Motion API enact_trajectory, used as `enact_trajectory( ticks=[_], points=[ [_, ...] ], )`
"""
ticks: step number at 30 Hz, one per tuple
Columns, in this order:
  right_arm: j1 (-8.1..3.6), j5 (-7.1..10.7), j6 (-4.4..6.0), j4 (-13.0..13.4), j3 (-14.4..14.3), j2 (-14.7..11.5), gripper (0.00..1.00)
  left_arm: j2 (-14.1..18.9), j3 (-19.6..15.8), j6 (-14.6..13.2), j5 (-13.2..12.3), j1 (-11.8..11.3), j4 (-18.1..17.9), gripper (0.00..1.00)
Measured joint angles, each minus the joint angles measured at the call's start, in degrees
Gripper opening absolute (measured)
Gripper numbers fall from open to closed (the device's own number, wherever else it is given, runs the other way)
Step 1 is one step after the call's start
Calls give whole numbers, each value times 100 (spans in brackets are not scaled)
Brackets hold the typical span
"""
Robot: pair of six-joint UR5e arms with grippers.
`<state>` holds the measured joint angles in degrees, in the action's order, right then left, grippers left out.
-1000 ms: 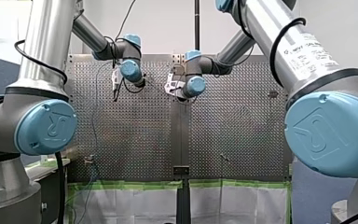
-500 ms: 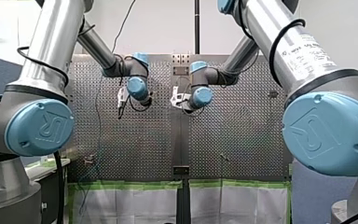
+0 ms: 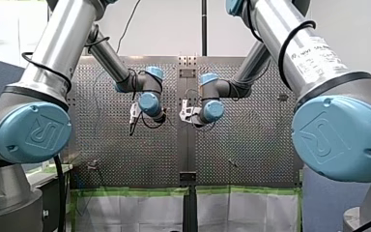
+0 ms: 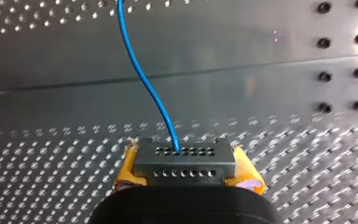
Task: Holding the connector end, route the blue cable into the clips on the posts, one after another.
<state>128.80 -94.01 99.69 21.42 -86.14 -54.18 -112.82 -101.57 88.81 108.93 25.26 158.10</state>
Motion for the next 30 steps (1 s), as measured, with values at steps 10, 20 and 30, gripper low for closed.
enact_trajectory(
  ticks=[10,20,30],
  points=[
    [-138,-10,-42,380,-460,214,0,-481,-4,162,270,427,-393,0],
    [-307,-3,-52,765,-741,432,0,-766,-70,210,299,543,-603,0],
    [-442,1,-32,1122,-1061,605,0,-1230,-88,254,305,699,-979,0]
  ],
)
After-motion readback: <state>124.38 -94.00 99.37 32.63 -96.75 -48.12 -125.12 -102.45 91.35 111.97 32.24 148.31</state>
